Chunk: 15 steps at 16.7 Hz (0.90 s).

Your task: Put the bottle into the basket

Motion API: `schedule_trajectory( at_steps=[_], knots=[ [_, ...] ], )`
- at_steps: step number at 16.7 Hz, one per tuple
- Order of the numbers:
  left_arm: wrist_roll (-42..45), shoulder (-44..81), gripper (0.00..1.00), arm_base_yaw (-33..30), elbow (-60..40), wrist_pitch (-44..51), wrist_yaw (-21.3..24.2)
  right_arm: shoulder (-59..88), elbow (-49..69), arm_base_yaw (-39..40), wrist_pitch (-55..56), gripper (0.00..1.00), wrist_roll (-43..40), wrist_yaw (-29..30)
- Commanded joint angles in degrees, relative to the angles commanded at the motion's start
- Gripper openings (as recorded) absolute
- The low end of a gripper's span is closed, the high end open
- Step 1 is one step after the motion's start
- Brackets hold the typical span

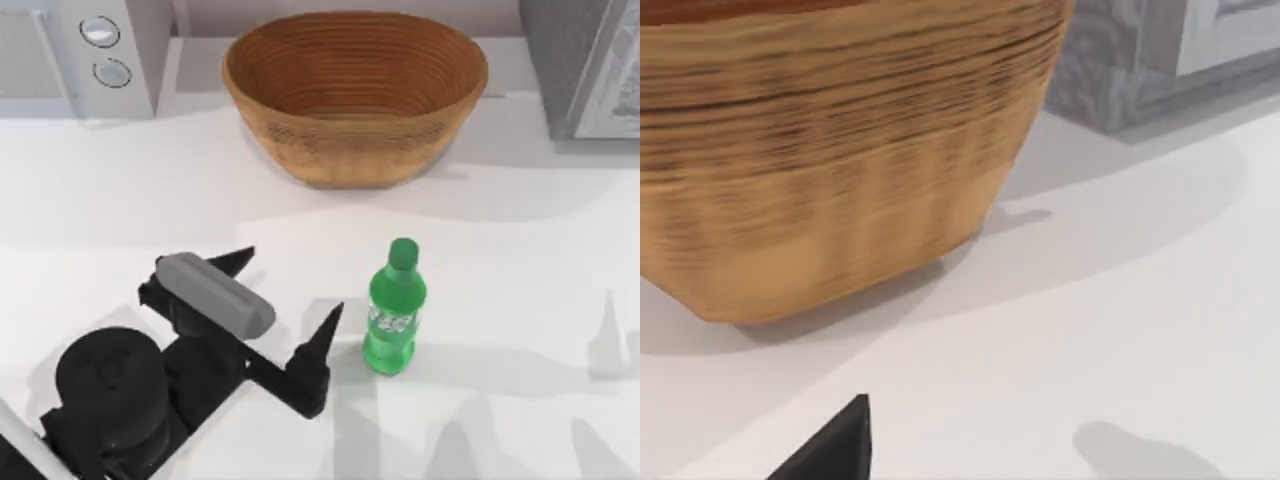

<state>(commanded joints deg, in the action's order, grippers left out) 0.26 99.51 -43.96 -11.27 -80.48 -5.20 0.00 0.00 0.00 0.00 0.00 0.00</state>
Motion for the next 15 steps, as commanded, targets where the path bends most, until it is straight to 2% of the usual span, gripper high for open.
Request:
schedule_trajectory(
  at_steps=[3,7,15],
  knots=[
    [-0.1,11.8,1.0,-5.5,-1.7,-10.2,-0.6,0.0,0.0,0.0,0.0,1.0,0.0,0.0],
    [-0.1,19.5,1.0,-9.5,-3.3,-18.1,-1.0,0.0,0.0,0.0,0.0,1.0,0.0,0.0],
    [-0.1,20.3,1.0,-9.7,-4.2,-18.0,-0.9,0.0,0.0,0.0,0.0,1.0,0.0,0.0]
  ],
)
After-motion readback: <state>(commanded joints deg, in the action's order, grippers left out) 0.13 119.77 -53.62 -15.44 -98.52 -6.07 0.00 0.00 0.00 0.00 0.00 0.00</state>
